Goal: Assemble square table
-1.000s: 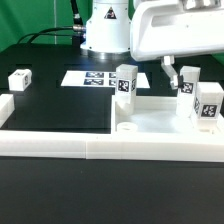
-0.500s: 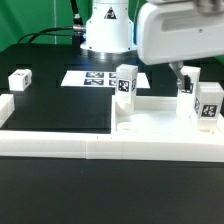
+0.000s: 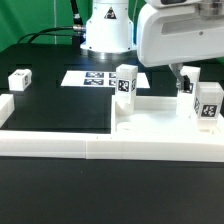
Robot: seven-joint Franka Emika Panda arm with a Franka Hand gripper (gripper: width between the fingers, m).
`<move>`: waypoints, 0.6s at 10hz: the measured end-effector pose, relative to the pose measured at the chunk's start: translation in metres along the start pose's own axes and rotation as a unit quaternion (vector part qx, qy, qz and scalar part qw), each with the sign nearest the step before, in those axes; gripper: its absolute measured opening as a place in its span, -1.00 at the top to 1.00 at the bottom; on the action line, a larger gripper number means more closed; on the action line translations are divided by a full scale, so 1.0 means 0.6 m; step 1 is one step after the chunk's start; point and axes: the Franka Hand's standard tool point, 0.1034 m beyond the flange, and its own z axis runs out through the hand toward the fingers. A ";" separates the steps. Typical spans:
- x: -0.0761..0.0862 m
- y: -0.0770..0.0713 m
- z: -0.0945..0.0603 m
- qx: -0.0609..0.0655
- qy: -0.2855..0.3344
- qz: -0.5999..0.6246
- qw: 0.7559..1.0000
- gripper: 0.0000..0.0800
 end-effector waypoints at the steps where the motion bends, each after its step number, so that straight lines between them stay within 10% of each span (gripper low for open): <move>1: 0.008 0.009 0.001 -0.014 -0.012 0.004 1.000 -0.62; 6: 0.007 -0.014 0.030 -0.022 -0.024 0.051 0.998 -0.62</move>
Offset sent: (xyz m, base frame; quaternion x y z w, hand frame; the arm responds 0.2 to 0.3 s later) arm -0.0072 0.0060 -0.0123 -0.0266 -0.0172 0.0754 0.9967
